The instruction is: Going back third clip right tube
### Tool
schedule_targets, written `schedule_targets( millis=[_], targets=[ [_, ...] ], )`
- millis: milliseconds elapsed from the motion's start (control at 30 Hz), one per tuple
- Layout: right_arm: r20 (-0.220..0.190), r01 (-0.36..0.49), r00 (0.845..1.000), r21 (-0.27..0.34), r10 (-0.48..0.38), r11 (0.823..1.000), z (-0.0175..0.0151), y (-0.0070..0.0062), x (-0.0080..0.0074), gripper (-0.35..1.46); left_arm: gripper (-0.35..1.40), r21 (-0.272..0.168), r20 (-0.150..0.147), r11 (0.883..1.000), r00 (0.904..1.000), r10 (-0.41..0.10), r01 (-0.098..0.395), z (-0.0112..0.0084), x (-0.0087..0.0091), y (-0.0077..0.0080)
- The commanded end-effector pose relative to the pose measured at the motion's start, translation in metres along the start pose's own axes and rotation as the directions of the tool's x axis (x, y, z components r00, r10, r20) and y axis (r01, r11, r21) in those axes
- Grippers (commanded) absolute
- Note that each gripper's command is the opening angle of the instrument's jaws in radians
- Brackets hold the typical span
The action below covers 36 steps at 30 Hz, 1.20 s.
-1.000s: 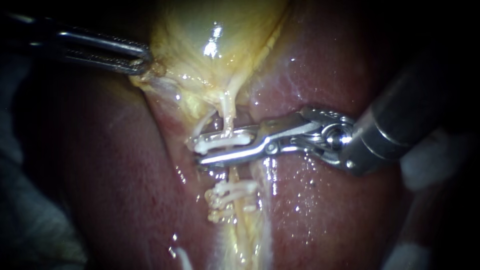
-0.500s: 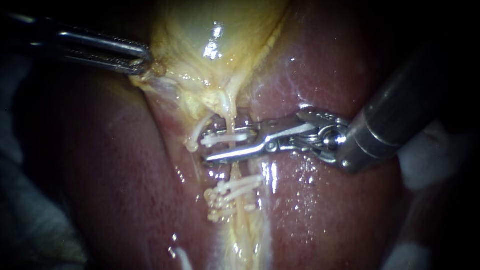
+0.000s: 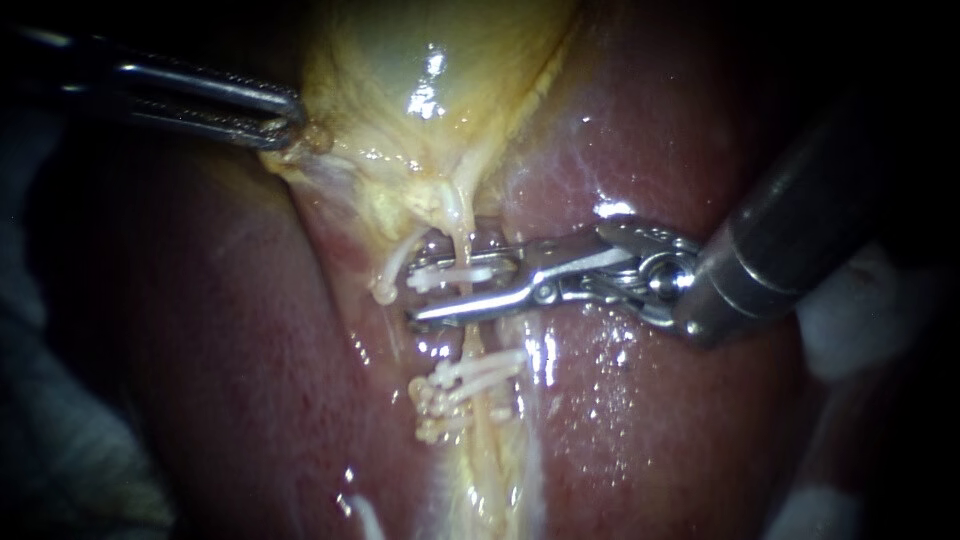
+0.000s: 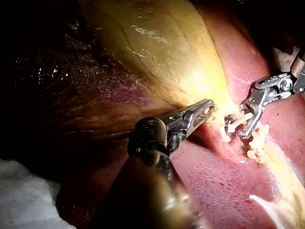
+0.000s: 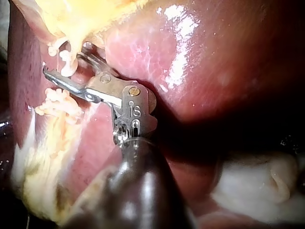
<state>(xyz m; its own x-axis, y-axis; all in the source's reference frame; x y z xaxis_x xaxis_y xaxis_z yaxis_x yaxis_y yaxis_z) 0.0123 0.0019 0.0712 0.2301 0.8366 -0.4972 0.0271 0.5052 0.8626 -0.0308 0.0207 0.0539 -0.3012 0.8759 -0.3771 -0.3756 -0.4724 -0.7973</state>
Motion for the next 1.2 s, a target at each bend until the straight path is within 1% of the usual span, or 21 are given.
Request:
schedule_targets(
  millis=[33,100,333,500,600,667,767,833,900,967,1033,1067,1100,1200],
  targets=[
    [0.011,-0.007,1.000,-0.002,0.007,1.000,-0.0002,-0.0001,0.0001,0.48,-0.35,0.000,0.000,1.000,1.0000,0.000,0.000,-0.0001,0.0000,0.0000],
    [0.033,0.023,0.999,-0.012,-0.023,1.000,-0.0006,-0.0002,0.0002,0.48,-0.35,0.000,0.000,1.000,1.0000,0.000,0.000,-0.0001,0.0000,0.0000],
    [0.064,0.084,0.994,-0.014,-0.083,0.996,-0.0029,-0.0010,0.0008,0.48,-0.35,0.000,0.000,1.000,1.0000,0.000,0.000,-0.0001,-0.0001,0.0000],
    [0.109,0.151,0.983,-0.033,-0.147,0.988,-0.0053,-0.0020,0.0018,0.48,-0.35,0.000,0.000,1.000,1.0000,0.000,0.000,-0.0002,-0.0001,0.0000],
    [0.106,0.199,0.975,-0.044,-0.193,0.979,-0.0069,-0.0029,0.0026,0.48,-0.35,-0.001,0.001,1.000,1.0000,0.000,0.000,-0.0003,0.0000,0.0000],
    [0.112,0.242,0.965,-0.050,-0.236,0.969,-0.0079,-0.0037,0.0032,0.48,-0.35,-0.001,0.001,1.000,1.0000,0.000,0.000,-0.0003,0.0000,0.0000],
    [0.147,0.322,0.939,-0.061,-0.311,0.945,-0.0094,-0.0054,0.0041,0.48,-0.35,-0.001,0.001,1.000,1.0000,0.000,0.000,-0.0003,0.0000,0.0000],
    [0.194,0.372,0.915,-0.070,-0.353,0.925,-0.0103,-0.0067,0.0045,0.48,-0.35,-0.001,0.001,1.000,1.0000,0.000,0.000,-0.0003,0.0000,0.0000],
    [0.228,0.416,0.892,-0.074,-0.390,0.907,-0.0110,-0.0080,0.0048,0.48,-0.35,-0.001,0.001,1.000,1.0000,0.000,0.000,-0.0003,0.0000,0.0000],
    [0.239,0.447,0.876,-0.074,-0.419,0.891,-0.0116,-0.0091,0.0050,0.48,-0.35,-0.001,0.001,1.000,1.0000,0.000,0.000,-0.0002,0.0000,0.0000],
    [0.246,0.486,0.855,-0.074,-0.457,0.871,-0.0122,-0.0102,0.0052,0.48,-0.35,-0.001,0.001,1.000,1.0000,0.000,0.000,-0.0002,0.0000,0.0000],
    [0.247,0.499,0.848,-0.074,-0.469,0.863,-0.0124,-0.0106,0.0054,0.48,-0.35,-0.001,0.001,1.000,1.0000,0.000,0.000,-0.0002,0.0000,0.0000],
    [0.255,0.516,0.837,-0.072,-0.485,0.853,-0.0125,-0.0110,0.0055,0.48,-0.35,-0.001,0.001,1.000,1.0000,0.000,0.000,-0.0002,0.0000,0.0000],
    [0.272,0.544,0.817,-0.072,-0.508,0.836,-0.0130,-0.0119,0.0060,0.49,-0.35,0.000,0.000,1.000,1.0000,0.001,-0.001,0.0000,-0.0001,-0.0002]
  ],
)
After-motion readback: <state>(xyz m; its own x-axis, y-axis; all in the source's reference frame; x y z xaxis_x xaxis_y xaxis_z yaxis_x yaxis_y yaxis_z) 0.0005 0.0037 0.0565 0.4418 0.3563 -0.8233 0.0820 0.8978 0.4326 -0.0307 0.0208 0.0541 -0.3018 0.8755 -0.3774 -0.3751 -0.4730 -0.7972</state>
